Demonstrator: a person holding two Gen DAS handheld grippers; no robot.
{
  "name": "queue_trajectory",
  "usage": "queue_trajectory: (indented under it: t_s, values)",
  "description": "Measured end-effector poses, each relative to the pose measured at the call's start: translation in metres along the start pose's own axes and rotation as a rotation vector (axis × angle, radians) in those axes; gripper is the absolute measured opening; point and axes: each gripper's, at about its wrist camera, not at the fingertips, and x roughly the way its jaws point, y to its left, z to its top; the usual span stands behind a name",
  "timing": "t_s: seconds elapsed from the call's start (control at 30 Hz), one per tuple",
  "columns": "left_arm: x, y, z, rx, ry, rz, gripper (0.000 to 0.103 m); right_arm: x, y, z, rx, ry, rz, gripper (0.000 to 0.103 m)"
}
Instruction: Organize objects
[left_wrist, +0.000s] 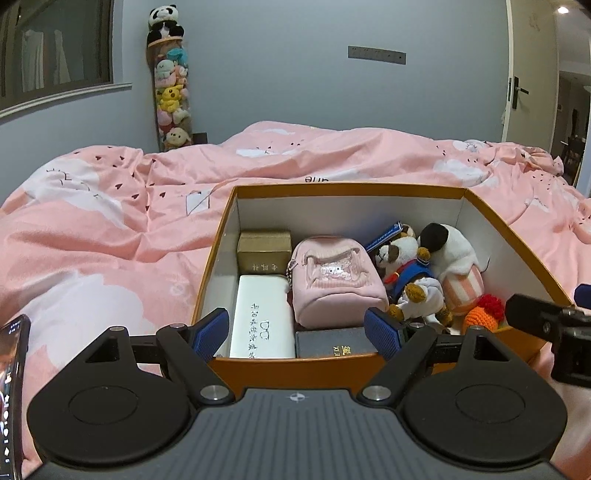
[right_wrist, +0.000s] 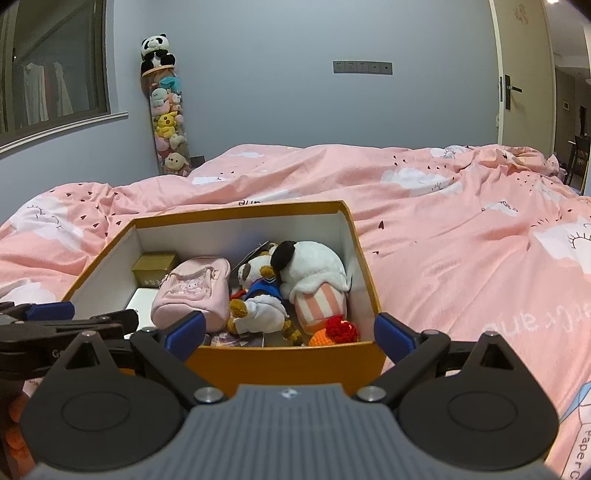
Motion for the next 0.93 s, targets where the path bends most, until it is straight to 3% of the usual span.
queue_trajectory:
  t_s: [0.93]
  values:
    - [-0.0023,-0.0021,-0.0014,-0.01,0.009,-0.006,0.097,-0.0053,0.0012,-0.0032,0.013,0.02,-0.003,0.1]
